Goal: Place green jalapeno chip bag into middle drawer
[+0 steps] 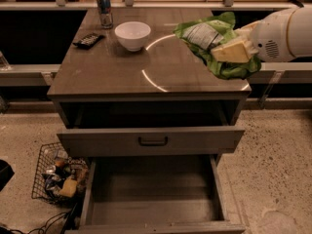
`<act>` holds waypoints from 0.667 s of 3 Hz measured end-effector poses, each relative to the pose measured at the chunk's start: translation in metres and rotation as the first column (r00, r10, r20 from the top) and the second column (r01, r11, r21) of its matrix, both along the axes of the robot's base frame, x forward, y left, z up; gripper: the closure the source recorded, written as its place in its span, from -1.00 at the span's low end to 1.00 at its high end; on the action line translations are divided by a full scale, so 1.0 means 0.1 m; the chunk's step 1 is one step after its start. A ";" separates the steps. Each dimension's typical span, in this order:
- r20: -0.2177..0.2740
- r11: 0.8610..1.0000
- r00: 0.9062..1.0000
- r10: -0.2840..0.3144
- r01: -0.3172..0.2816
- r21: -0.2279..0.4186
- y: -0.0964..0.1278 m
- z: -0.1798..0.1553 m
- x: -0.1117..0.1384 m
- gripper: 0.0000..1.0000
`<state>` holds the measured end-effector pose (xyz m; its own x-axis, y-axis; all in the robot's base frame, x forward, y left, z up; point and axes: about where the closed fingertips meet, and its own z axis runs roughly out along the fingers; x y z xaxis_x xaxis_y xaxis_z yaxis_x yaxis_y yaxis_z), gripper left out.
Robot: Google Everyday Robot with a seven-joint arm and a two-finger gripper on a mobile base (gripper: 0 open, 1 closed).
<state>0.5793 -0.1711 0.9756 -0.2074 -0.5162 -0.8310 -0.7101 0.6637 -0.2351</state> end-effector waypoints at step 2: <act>-0.008 1.000 1.000 0.006 -0.006 -0.006 0.04 -0.03 0.05 1.00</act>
Offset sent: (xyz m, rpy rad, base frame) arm -0.0560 0.0088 -0.0353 -0.0531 0.0161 0.1471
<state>0.5841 -0.1675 0.9721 -0.2113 -0.5221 -0.8263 -0.7159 0.6582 -0.2328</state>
